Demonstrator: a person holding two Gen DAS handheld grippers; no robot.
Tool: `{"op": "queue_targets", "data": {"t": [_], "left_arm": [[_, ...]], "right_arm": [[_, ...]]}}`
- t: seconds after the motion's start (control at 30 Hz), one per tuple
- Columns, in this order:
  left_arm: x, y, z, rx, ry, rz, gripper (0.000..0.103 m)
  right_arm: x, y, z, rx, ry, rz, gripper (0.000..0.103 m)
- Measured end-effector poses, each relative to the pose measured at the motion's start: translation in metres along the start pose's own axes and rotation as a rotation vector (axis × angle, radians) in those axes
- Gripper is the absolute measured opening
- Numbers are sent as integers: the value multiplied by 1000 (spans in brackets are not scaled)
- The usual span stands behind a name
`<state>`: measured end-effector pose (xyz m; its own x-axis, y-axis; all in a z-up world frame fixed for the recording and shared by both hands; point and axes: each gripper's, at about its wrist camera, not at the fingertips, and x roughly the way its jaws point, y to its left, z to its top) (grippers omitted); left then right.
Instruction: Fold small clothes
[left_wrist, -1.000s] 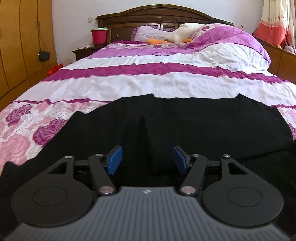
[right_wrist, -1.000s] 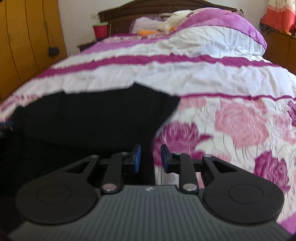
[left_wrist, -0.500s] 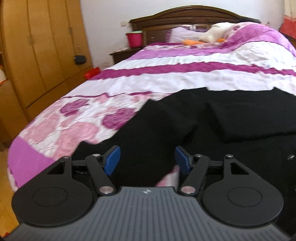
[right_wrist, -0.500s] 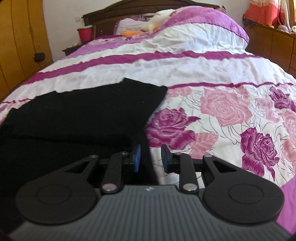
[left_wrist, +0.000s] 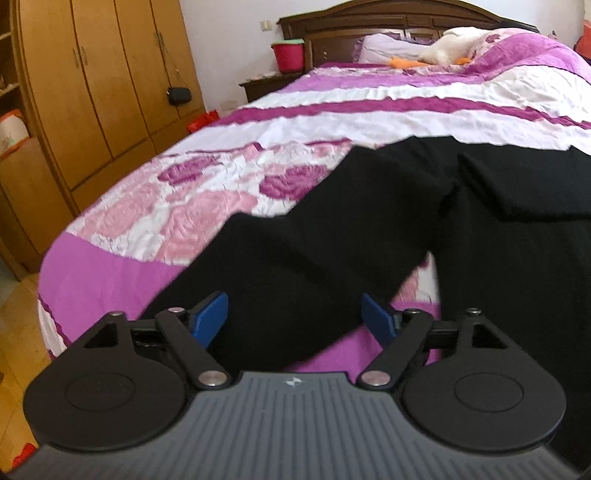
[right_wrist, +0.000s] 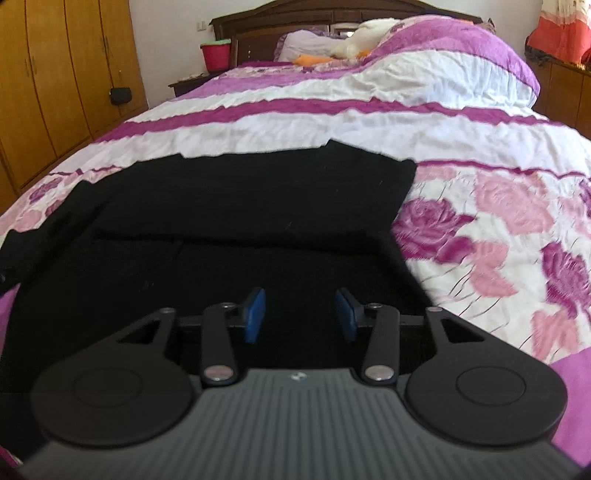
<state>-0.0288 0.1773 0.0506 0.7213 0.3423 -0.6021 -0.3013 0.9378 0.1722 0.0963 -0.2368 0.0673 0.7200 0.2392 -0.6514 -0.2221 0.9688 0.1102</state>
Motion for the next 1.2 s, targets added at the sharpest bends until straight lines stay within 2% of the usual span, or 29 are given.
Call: {"op": "queue_targets", "data": {"t": [0.1,0.2,0.33,0.5,0.6,0.7,0.8,0.87,0.93,1.03,1.2], "left_arm": [[-2,0,-10,22,15,-30,88],[-1,-5,-21,56,9,-27,90],[7,-12,-26,76,-17,26,90],[19,-8,-25,46,-43,116,90],[22,-5,-25,28,-60,144,86],[22,-3,-24,16,-73,169,72],[19,1,-24,-4,-84,195,50],[19,6,-22,-26,-89,218,28],[17,14,-19,-76,-99,214,20],[10,27,-11,-164,-139,214,16],[-3,45,15,-268,-242,247,16]], "right_arm": [[7,3,-6,14,25,-3,44],[12,3,-10,26,35,-13,44],[16,2,-12,53,36,-16,46],[16,0,-14,58,27,-12,46],[17,-1,-15,66,23,-8,46],[17,-1,-16,72,20,-9,47],[18,-1,-16,71,17,-12,47],[18,-1,-16,74,16,-11,47],[18,-2,-16,78,16,-10,47],[18,-3,-16,82,16,-7,47],[17,-5,-15,94,17,1,47]]}}
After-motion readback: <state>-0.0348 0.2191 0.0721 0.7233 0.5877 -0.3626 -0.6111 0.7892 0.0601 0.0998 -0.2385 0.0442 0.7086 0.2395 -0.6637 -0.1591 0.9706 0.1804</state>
